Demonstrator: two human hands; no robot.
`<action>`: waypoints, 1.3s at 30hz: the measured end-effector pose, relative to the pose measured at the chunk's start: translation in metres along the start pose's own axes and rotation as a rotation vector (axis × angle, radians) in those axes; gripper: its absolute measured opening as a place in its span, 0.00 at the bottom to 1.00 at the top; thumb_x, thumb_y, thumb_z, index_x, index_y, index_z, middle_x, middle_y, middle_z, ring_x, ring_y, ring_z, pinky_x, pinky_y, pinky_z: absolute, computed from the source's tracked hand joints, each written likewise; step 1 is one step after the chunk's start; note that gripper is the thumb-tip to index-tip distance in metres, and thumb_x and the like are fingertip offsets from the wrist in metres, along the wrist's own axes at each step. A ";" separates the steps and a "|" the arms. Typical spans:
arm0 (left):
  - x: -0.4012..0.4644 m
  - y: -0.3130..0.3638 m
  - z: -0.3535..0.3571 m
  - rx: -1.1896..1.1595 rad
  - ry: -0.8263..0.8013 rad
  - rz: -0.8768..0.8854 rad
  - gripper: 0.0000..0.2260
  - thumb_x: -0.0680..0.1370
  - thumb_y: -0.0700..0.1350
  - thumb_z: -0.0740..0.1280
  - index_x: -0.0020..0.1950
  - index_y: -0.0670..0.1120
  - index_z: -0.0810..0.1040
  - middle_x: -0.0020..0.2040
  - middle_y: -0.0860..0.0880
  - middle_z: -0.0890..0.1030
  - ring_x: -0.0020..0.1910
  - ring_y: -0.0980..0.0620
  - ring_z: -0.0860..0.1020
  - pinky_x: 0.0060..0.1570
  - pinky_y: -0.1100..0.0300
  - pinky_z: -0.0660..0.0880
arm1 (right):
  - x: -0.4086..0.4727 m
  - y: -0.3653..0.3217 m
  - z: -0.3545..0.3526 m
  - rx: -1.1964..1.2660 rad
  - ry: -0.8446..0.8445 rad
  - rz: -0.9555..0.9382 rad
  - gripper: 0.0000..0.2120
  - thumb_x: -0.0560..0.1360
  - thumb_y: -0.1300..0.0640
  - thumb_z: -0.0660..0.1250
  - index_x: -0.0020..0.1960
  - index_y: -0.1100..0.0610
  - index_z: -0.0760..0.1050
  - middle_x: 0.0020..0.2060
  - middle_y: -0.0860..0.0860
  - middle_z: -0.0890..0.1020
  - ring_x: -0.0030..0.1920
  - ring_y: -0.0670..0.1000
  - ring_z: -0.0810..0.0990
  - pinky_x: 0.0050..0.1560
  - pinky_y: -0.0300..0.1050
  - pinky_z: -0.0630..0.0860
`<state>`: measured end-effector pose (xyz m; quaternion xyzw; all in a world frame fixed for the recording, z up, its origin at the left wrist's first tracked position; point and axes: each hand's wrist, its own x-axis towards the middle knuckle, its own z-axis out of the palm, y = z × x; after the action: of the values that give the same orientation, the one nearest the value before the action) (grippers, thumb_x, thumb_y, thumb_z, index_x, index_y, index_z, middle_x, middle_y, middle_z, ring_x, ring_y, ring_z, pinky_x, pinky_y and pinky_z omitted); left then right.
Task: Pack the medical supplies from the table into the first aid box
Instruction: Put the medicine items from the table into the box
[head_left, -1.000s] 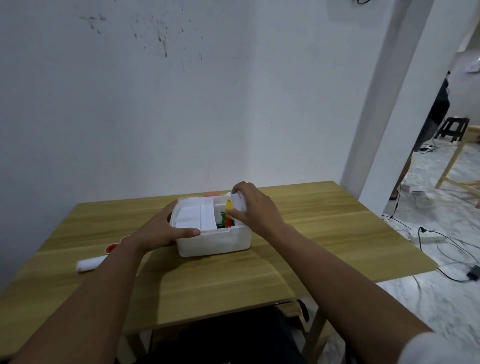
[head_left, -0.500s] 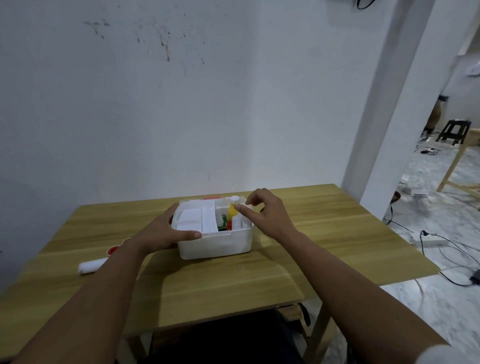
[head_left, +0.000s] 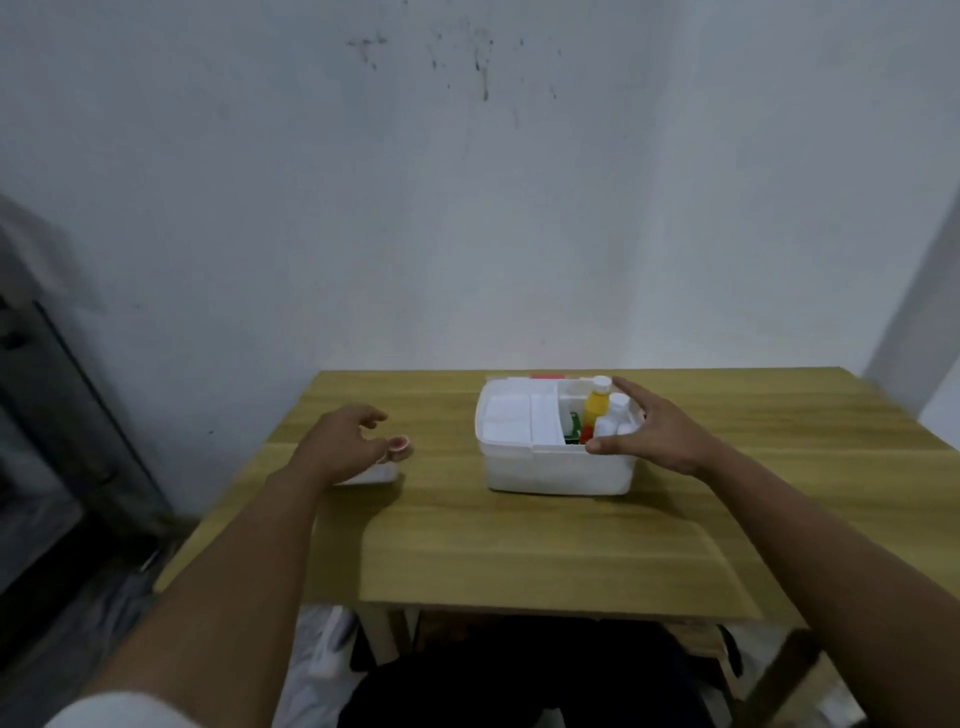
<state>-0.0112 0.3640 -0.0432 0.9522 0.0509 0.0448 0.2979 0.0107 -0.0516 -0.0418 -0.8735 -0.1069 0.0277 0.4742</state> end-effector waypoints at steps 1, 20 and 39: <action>-0.001 -0.006 0.000 0.068 -0.015 0.015 0.30 0.66 0.62 0.72 0.64 0.49 0.81 0.60 0.50 0.81 0.55 0.49 0.79 0.54 0.54 0.75 | 0.000 -0.001 0.000 0.015 0.005 -0.008 0.52 0.63 0.50 0.84 0.80 0.49 0.60 0.62 0.40 0.74 0.62 0.45 0.73 0.56 0.35 0.70; 0.032 0.019 0.039 0.281 -0.021 0.007 0.11 0.76 0.54 0.73 0.57 0.54 0.86 0.53 0.51 0.86 0.50 0.51 0.82 0.47 0.55 0.79 | -0.004 -0.001 0.000 0.036 0.011 0.037 0.60 0.61 0.45 0.84 0.83 0.49 0.53 0.75 0.47 0.69 0.66 0.44 0.68 0.64 0.42 0.67; -0.005 0.150 0.060 0.238 0.065 0.446 0.09 0.77 0.49 0.72 0.56 0.51 0.85 0.51 0.52 0.83 0.44 0.53 0.82 0.46 0.53 0.80 | -0.008 -0.008 -0.001 -0.032 0.001 0.081 0.59 0.62 0.44 0.83 0.83 0.48 0.52 0.77 0.49 0.67 0.68 0.48 0.69 0.64 0.45 0.69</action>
<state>0.0017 0.2077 -0.0066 0.9663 -0.1457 0.1337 0.1648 0.0014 -0.0496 -0.0353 -0.8845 -0.0715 0.0447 0.4588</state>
